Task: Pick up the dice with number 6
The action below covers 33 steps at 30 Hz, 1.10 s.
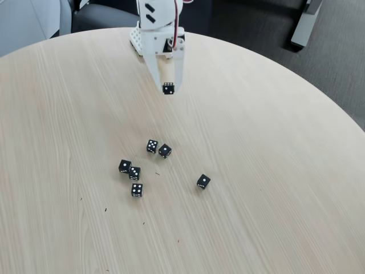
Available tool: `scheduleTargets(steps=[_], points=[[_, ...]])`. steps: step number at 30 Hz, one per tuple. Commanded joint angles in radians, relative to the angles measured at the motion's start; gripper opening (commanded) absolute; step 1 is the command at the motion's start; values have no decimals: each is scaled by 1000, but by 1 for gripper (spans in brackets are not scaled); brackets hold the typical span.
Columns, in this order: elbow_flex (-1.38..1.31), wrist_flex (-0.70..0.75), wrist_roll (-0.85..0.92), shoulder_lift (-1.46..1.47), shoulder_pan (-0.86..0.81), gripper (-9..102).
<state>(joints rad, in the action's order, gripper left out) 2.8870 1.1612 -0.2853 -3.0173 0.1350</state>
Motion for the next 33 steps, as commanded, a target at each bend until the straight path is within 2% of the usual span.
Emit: scheduleTargets(steps=[1,12,33], points=[[28,-12,15,-8,0,0],[77,2,141,-97,0,0],[78,2,81,-97,2,0]])
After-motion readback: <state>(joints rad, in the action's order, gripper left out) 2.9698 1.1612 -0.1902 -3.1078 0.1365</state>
